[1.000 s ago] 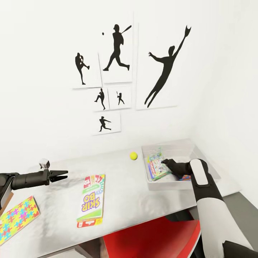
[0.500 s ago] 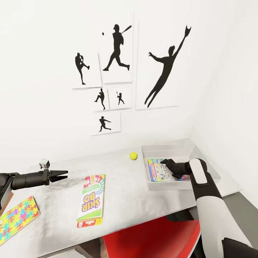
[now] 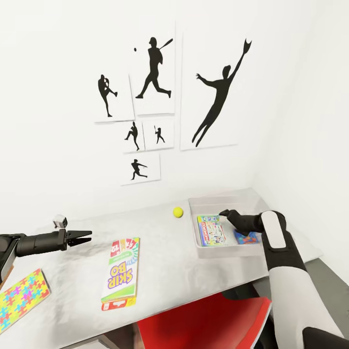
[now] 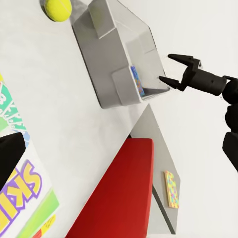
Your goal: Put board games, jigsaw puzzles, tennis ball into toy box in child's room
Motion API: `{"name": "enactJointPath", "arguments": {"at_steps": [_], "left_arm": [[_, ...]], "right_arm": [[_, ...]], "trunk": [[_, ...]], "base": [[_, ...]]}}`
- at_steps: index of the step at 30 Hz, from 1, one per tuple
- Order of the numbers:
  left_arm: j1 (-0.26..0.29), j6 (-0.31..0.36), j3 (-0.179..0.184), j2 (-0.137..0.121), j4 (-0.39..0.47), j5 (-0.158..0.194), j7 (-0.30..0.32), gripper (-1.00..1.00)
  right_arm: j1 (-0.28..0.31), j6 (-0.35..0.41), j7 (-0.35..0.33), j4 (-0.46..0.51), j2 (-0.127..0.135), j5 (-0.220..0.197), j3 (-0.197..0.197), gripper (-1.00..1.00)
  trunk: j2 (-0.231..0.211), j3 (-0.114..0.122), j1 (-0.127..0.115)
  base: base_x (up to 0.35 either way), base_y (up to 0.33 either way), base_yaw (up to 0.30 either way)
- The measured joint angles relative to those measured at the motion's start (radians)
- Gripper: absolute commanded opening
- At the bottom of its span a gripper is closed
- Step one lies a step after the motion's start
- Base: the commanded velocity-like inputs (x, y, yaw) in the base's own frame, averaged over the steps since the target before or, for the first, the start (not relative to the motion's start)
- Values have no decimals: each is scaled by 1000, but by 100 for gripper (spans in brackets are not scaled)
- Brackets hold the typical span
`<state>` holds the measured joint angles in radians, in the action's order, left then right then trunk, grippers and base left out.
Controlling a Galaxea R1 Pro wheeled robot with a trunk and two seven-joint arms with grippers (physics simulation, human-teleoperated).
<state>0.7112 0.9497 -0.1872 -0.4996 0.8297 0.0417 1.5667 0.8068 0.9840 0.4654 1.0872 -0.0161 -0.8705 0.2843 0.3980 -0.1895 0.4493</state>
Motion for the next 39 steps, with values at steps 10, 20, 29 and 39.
{"name": "enactJointPath", "arguments": {"at_steps": [10, 20, 29, 39], "left_arm": [[0, 0, 0, 0, 0, 1, 0, 100], [0, 0, 0, 0, 0, 2, 0, 100], [0, 0, 1, 0, 0, 2, 0, 100], [0, -1, 1, -1, 0, 2, 0, 100]], "right_arm": [[-4, 57, -1, 136, 2, -4, 3, 100], [-14, 60, -1, 292, 8, -160, -13, 100], [-235, 60, -90, 484, 16, -325, -163, 100], [-441, 59, -390, 511, 23, -347, -188, 100]], "trunk": [[0, 15, 0], [0, 30, 0], [0, 44, 0], [0, 58, 0]], "base": [[0, 0, -124], [0, 0, -115], [0, 0, -39], [0, 0, 39]]}}
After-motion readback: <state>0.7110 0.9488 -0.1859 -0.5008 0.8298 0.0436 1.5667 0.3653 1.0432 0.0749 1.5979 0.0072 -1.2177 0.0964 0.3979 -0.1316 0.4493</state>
